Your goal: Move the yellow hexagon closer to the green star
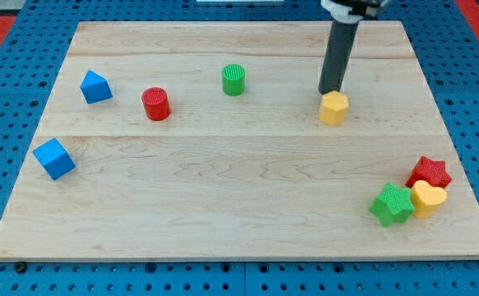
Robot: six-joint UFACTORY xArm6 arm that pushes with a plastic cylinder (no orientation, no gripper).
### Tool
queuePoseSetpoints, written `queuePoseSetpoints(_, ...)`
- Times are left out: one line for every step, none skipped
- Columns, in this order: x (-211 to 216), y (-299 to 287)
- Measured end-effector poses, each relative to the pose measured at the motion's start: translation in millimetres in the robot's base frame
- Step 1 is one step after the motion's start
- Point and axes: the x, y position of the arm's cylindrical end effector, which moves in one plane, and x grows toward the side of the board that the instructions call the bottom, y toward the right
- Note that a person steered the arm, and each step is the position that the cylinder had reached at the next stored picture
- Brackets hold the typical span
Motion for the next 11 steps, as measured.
queuePoseSetpoints(41.7,2.1)
queuePoseSetpoints(81.7,5.1)
queuePoseSetpoints(108.2,15.0)
queuePoseSetpoints(90.8,13.1)
queuePoseSetpoints(74.3,-17.3)
queuePoseSetpoints(89.7,-31.6)
queuePoseSetpoints(115.3,-31.7)
queuePoseSetpoints(129.4,-15.8)
queuePoseSetpoints(132.1,16.9)
queuePoseSetpoints(132.1,27.6)
queuePoseSetpoints(131.2,14.2)
